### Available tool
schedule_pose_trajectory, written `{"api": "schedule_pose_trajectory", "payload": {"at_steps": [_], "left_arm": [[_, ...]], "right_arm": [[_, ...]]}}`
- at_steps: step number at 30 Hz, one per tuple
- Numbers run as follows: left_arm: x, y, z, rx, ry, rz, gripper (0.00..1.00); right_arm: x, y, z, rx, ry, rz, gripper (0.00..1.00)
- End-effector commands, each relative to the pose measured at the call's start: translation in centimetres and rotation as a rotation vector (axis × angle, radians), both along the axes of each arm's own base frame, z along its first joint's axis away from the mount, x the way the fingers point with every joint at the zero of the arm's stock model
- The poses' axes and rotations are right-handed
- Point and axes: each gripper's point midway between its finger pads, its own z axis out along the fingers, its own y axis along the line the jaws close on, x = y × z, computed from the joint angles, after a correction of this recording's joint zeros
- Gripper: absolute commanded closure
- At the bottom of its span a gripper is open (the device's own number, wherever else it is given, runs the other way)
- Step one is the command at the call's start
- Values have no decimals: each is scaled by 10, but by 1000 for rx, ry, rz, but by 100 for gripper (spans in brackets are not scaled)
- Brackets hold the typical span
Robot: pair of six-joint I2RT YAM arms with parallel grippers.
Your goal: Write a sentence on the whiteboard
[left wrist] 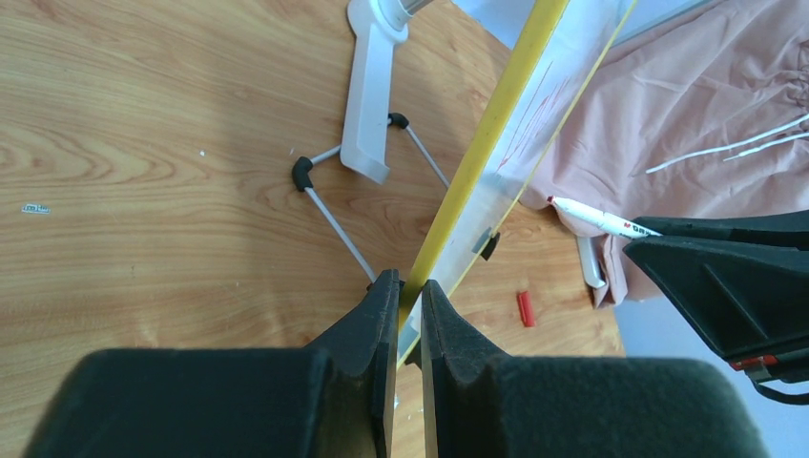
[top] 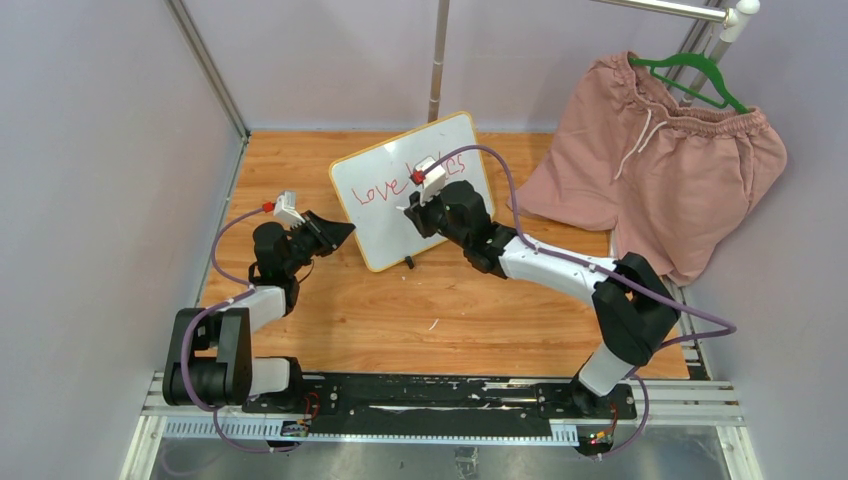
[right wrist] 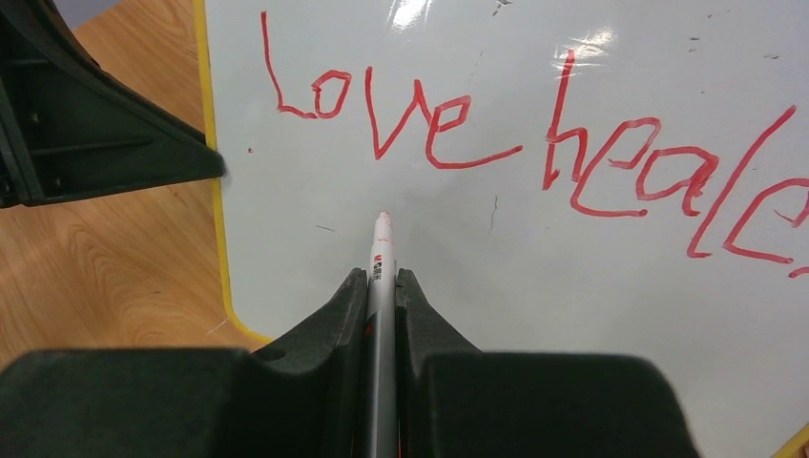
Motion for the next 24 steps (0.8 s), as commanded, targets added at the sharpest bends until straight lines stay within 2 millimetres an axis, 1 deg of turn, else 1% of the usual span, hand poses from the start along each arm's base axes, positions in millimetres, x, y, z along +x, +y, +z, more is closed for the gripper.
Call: {"api": "schedule_pose_trajectory", "payload": {"at_steps": [1, 7, 18, 24], "left_arm": [[2, 6, 0, 19, -6, 35, 100], [2, 6, 0, 18, -6, 37, 100], [1, 6, 1, 16, -6, 36, 100], [1, 6, 1, 16, -7, 37, 100]], "right_arm": [[6, -6, -1, -32, -24, -50, 100], [4, -7, -8, -39, -12, -46, 100], [9, -4, -19, -27, 40, -55, 100], [8, -8, -33, -37, 74, -62, 100]]}}
